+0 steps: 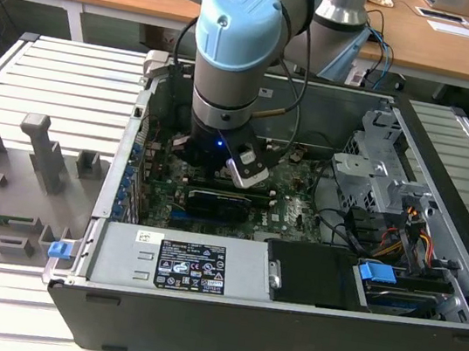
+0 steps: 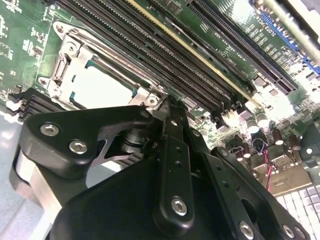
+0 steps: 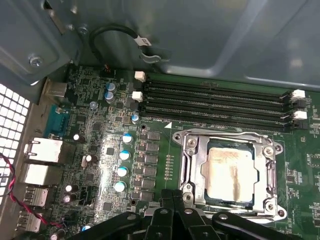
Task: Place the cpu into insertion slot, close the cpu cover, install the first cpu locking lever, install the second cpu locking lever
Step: 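Install the second cpu locking lever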
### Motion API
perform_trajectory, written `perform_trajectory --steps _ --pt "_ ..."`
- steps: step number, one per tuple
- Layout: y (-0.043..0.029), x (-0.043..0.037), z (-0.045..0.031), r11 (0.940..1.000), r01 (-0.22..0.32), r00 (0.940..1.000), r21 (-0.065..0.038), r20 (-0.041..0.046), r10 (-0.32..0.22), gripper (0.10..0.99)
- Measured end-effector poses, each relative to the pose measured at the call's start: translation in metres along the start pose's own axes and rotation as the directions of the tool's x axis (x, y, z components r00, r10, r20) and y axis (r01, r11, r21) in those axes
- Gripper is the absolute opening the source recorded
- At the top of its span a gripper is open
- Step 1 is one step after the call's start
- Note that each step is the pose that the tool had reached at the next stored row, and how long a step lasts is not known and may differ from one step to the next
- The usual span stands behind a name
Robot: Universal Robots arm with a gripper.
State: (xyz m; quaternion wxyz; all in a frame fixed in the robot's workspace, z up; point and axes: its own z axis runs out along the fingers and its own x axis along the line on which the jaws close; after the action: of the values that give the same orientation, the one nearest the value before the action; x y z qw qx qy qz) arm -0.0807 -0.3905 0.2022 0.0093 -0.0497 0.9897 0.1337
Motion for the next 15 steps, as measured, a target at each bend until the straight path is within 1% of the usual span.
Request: perform_trajectory --steps 3,6,8,9,11,13,15 --pt "-0.0001 -0.0006 0.0003 1.0000 0.000 1.0000 -0.004 0.0004 0.000 0.106" --pt "-0.0013 -0.0005 0.0043 1.0000 0.000 1.0000 -0.004 0.0002 0.000 0.106" --pt "-0.0015 -0.0005 0.0044 1.0000 0.000 1.0000 -0.004 0.0002 0.000 0.106" --pt "-0.0014 -0.0005 0.0039 1.0000 0.000 1.0000 -0.004 0.0003 0.000 0.106" --pt "0.0002 -0.0007 -0.0017 1.0000 0.000 1.0000 -0.005 0.0003 0.000 0.106" --pt "0.0007 -0.0007 -0.0037 1.0000 0.000 1.0000 -0.004 0.0004 0.000 0.106" --pt "0.0017 -0.0008 -0.0072 1.0000 0.000 1.0000 -0.005 0.0004 0.000 0.106"
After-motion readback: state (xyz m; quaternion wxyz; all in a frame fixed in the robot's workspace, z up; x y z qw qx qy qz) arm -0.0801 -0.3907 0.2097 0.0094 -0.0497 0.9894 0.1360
